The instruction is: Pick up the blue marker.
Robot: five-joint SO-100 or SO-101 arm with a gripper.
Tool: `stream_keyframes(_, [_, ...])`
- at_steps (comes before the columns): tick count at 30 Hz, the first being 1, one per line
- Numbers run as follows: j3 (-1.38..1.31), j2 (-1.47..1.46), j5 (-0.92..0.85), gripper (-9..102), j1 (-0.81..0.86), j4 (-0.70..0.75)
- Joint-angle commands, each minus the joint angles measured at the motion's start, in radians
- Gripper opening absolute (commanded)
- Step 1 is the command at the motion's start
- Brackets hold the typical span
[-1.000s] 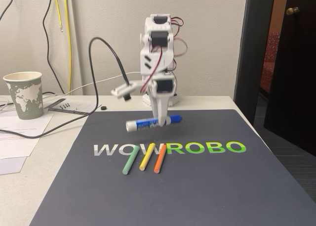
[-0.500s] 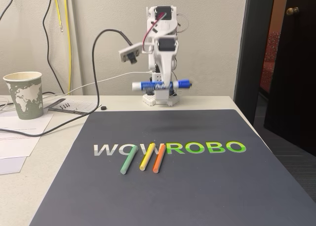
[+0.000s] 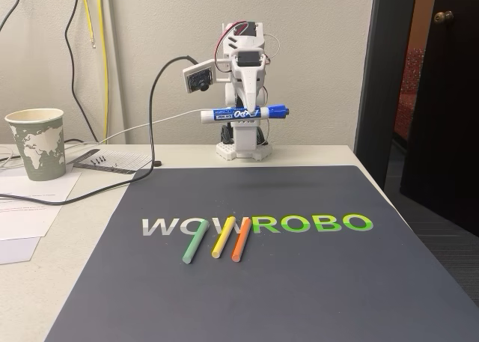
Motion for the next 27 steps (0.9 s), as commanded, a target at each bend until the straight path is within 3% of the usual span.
stream_keyframes(1, [0.009, 0.040, 0.014, 5, -0.011, -0.034])
stream_keyframes(27, [0.083, 0.106, 0.002, 5, -0.029, -0.071])
